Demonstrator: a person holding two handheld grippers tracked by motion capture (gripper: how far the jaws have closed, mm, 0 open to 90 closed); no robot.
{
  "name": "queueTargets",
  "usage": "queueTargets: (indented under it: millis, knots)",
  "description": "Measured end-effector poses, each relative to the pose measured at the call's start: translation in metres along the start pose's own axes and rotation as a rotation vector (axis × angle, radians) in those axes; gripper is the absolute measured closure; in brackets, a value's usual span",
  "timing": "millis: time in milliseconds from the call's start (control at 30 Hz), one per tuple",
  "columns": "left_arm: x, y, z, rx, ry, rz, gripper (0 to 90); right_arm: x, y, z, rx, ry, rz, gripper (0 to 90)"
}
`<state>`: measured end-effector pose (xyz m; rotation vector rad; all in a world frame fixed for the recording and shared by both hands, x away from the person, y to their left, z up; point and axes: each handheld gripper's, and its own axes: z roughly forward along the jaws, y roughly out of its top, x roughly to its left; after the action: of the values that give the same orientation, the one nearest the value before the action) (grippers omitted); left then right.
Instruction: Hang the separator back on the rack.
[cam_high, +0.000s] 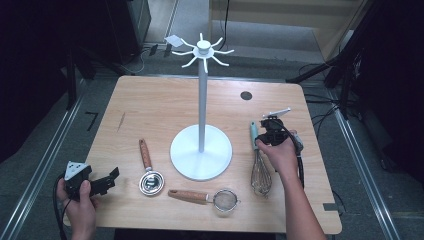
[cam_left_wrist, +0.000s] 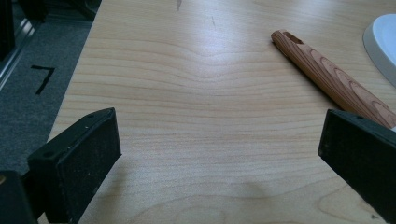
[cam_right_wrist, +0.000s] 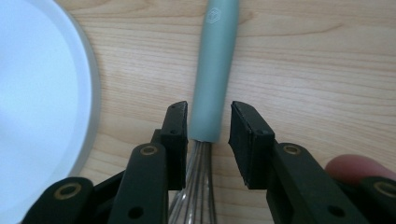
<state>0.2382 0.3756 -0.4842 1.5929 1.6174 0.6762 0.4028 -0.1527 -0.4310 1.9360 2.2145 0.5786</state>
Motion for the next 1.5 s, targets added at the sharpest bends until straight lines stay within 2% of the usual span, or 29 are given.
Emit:
queueTargets:
  millis: [200,233,300,533,700,800,833,967,1167,1233,1267,1300,1333,1367,1400,1433,1467,1500]
  knots:
    - [0.000,0.000,0.001,0.005,0.001,0.002,0.0,0.005,0.002,0.011,0.051,-0.020,0.009,67.9]
    - [0.000,0.000,0.001,0.005,-0.001,0.002,0.0,0.005,0.003,0.014,0.073,-0.029,0.031,70.4]
    - [0.000,0.000,0.001,0.004,-0.002,0.000,0.0,0.006,0.003,0.015,0.080,-0.038,0.039,71.4]
    - [0.001,0.000,0.001,0.007,-0.004,-0.004,0.0,0.008,0.007,0.027,0.127,-0.068,0.068,68.8]
    - [0.001,0.001,0.001,0.010,-0.006,-0.003,0.0,0.008,0.010,0.035,0.162,-0.076,0.114,68.9]
    - [0.001,0.001,0.001,0.010,-0.006,-0.004,0.0,0.008,0.010,0.037,0.179,-0.088,0.114,69.5]
    - [0.001,0.001,0.001,0.011,-0.007,-0.004,0.0,0.009,0.009,0.040,0.189,-0.114,0.102,69.5]
    - [0.001,0.001,0.001,0.012,-0.009,-0.004,0.0,0.008,0.010,0.040,0.189,-0.117,0.111,70.2]
    - [0.002,0.001,0.001,0.012,-0.009,-0.011,0.0,0.005,0.007,0.038,0.170,-0.083,0.077,71.0]
    - [0.002,0.001,0.001,0.013,-0.007,-0.010,0.0,0.004,0.004,0.034,0.126,-0.062,0.074,71.0]
    - [0.002,0.001,0.001,0.013,-0.007,-0.010,0.0,0.004,0.004,0.034,0.126,-0.062,0.074,71.0]
    - [0.002,0.001,0.001,0.013,-0.008,-0.010,0.0,0.003,0.003,0.030,0.097,-0.055,0.063,71.0]
    - [0.002,0.001,0.001,0.013,-0.008,-0.010,0.0,0.003,0.003,0.030,0.097,-0.055,0.063,71.0]
    - [0.002,0.001,0.001,0.011,-0.009,-0.011,0.0,0.003,0.002,0.025,0.067,-0.040,0.057,71.0]
    - [0.002,0.001,0.001,0.011,-0.009,-0.011,0.0,0.003,0.002,0.025,0.067,-0.040,0.057,71.0]
    - [0.002,0.001,0.001,0.012,-0.008,-0.010,0.0,0.004,0.001,0.018,0.027,-0.025,0.053,71.0]
    - [0.002,0.001,0.001,0.013,-0.008,-0.009,0.0,0.004,0.001,0.018,0.027,-0.025,0.053,71.0]
    - [0.002,0.001,0.001,0.012,-0.007,-0.009,0.0,0.004,0.000,0.015,0.005,-0.016,0.043,71.1]
